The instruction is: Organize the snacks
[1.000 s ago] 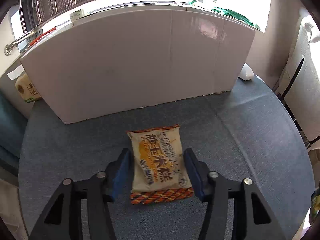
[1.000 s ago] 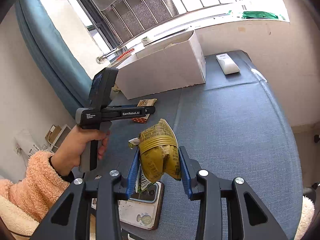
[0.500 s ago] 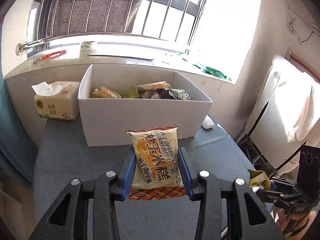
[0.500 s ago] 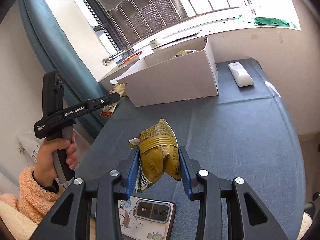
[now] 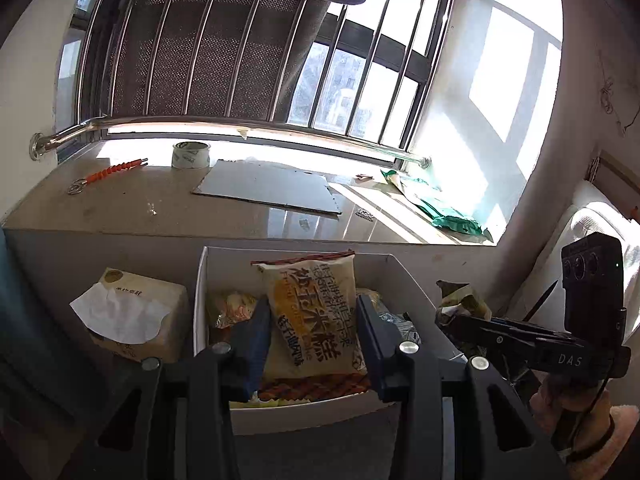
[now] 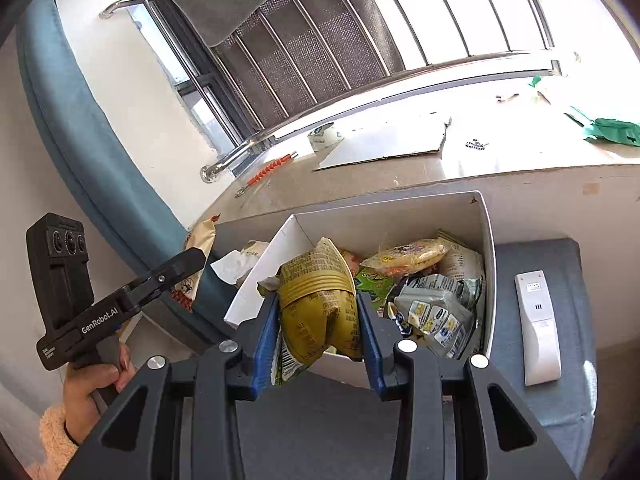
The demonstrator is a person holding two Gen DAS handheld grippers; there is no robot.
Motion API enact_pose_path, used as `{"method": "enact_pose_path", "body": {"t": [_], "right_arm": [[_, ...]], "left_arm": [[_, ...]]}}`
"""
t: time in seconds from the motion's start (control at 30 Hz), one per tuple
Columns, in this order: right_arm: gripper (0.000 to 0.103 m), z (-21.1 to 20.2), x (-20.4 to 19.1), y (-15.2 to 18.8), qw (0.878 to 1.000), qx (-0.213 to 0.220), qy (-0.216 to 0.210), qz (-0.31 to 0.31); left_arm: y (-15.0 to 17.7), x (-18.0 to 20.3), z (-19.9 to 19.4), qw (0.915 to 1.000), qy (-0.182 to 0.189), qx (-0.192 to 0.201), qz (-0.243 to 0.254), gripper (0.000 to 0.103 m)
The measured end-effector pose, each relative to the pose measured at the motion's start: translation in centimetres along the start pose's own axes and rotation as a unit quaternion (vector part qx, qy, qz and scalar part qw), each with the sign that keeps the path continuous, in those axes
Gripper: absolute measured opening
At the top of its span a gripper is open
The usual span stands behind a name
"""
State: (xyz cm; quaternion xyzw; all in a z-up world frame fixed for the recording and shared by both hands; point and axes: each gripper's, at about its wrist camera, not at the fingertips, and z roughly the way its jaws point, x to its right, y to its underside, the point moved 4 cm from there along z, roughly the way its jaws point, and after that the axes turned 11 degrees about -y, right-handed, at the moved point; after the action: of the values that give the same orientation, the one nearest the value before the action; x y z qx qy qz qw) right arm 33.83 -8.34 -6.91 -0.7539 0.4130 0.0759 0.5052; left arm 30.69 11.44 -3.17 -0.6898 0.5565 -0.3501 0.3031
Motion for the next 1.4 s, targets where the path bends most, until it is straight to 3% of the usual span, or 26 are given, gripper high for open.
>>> {"method": "enact_pose_path", "body": {"t": [0.17,0.23,0.27,0.3,0.33,0.37,0.47,0.6,0.73,0.93,1.03,1.17,1.4], "right_arm": [[0.041,2.8,2.5,-3.0,0.999,-0.014,0.036,0.016],[0.047,3.2,3.0,-3.4,0.999,-0.009,0.042,0.014],[0.048,3.4,3.3,-3.6,0.999,-0.007,0.05,0.015],[0.061,3.5,3.5,-3.8,0.998,-0.008,0.053,0.016],[0.091,3.5,3.7,-4.0,0.998,-0.009,0.054,0.021],[0.103,3.5,3.9,-4.0,0.998,-0.008,0.054,0.03],[0.103,2.9,4.5,-4.1,0.997,0.008,0.059,0.046],[0.103,2.1,4.2,-3.7,0.995,0.008,0.102,0.012],[0.103,1.2,2.2,-3.0,0.989,0.009,0.14,-0.049],[0.103,-2.2,-1.4,-1.1,0.965,0.033,0.229,-0.123],[0.103,-4.9,-3.1,0.5,0.967,0.06,0.207,-0.136],[0.103,-7.8,-5.0,3.0,0.971,0.073,0.185,-0.134],[0.103,-11.8,-8.3,8.2,0.977,0.07,0.153,-0.127]], "left_arm": [[-0.3,-0.6,3.5,0.9994,-0.013,-0.031,0.007,0.045],[-0.3,-0.7,4.2,0.9992,-0.008,-0.039,0.008,0.049],[-0.4,-0.9,4.4,0.9992,-0.017,-0.036,0.005,0.063],[-0.4,-1.0,4.6,0.9988,-0.029,-0.04,0.002,0.097],[-0.4,-1.2,4.8,0.9985,-0.034,-0.043,0.002,0.102],[-0.3,-1.3,4.9,0.9983,-0.037,-0.046,0.001,0.103],[0.0,-1.7,4.6,0.9982,-0.041,-0.044,0.004,0.103],[0.3,-1.7,2.9,0.9979,-0.061,-0.02,0.011,0.103],[0.4,-0.5,-0.1,0.9913,-0.121,0.028,0.043,0.103],[2.5,1.7,-5.3,0.9917,-0.1,0.064,0.051,0.103],[3.9,2.2,-8.0,0.9906,-0.099,0.083,0.045,0.103],[5.8,2.9,-10.4,0.995,-0.073,0.06,0.033,0.103],[10.3,3.8,-16.8,0.9899,-0.112,0.082,0.029,0.103]]}}
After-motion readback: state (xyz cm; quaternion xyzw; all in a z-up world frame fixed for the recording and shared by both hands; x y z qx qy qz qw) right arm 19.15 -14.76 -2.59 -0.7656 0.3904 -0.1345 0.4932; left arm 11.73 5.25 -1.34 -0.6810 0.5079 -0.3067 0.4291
